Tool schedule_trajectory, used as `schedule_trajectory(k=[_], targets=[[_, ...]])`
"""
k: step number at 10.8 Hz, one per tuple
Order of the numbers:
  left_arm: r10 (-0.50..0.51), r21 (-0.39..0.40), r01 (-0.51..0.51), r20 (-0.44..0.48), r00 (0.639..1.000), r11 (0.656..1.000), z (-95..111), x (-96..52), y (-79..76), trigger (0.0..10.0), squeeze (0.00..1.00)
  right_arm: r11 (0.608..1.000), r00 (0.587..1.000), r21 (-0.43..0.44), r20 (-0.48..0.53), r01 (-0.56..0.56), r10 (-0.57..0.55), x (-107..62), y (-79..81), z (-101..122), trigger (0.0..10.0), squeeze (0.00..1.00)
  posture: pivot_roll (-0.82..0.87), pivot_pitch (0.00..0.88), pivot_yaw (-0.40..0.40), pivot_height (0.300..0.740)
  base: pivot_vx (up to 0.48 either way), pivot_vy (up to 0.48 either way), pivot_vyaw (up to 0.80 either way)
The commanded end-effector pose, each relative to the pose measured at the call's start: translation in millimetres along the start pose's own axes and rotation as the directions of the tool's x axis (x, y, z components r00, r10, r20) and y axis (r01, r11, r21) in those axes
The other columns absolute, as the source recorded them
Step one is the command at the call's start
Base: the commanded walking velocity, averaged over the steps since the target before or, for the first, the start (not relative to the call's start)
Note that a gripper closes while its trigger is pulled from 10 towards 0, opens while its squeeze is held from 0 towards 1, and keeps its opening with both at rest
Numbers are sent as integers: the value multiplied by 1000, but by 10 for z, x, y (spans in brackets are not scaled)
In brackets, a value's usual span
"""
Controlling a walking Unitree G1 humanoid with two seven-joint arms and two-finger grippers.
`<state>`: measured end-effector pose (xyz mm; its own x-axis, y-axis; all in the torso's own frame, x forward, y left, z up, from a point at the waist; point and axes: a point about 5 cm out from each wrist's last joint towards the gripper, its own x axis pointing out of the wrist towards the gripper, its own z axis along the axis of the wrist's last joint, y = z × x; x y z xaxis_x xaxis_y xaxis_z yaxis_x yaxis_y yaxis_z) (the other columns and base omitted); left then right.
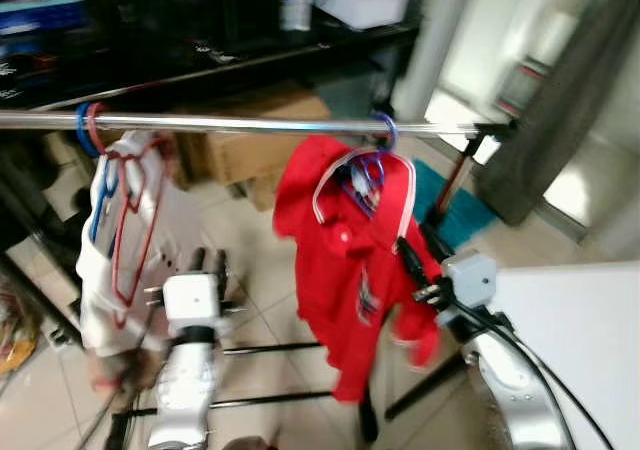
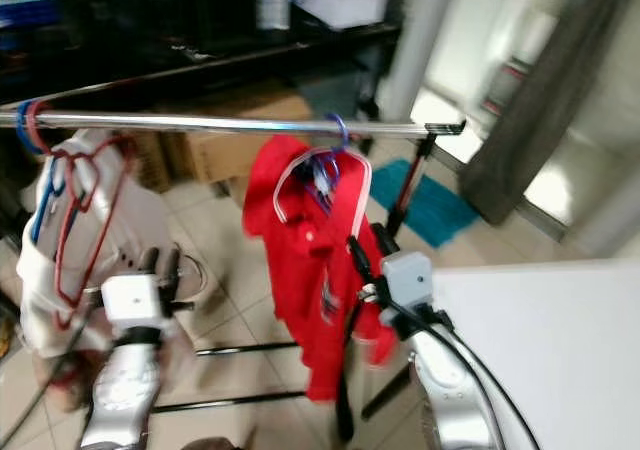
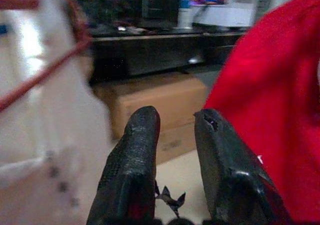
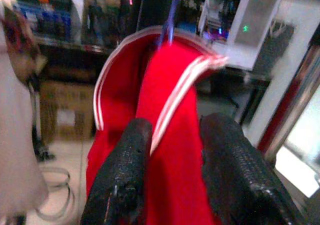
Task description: Hang hanger
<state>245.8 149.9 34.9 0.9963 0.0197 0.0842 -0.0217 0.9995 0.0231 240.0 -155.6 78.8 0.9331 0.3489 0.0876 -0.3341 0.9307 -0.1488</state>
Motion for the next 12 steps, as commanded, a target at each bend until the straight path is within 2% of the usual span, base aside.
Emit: schedule_trajectory(k=[1, 5, 8, 12], targets=[[5, 23, -5, 1, 1000, 1000, 6, -1, 59, 10000, 0, 1000, 1000, 8, 19, -2, 2, 53, 8, 47, 10000, 0, 179, 9, -59, 740, 0, 480, 0], [-4, 30, 4, 3, 1000, 1000, 9, 9, 35, 10000, 0, 1000, 1000, 8, 24, 2, -2, 97, -15, 66, 10000, 0, 178, 3, -64, 740, 0, 429, 0], [-19, 39, 19, -1, 1000, 999, 1, 15, 14, 10000, 0, 1000, 1000, 9, 28, 14, -14, 110, -21, 74, 10000, 0, 171, 6, -60, 740, 0, 0, 0], [-48, 88, 46, 21, 999, 995, 34, 21, 5, 10000, 0, 999, 999, 13, 21, 30, -30, 130, -17, 60, 10000, 0, 178, 6, -55, 740, 0, 0, 0]])
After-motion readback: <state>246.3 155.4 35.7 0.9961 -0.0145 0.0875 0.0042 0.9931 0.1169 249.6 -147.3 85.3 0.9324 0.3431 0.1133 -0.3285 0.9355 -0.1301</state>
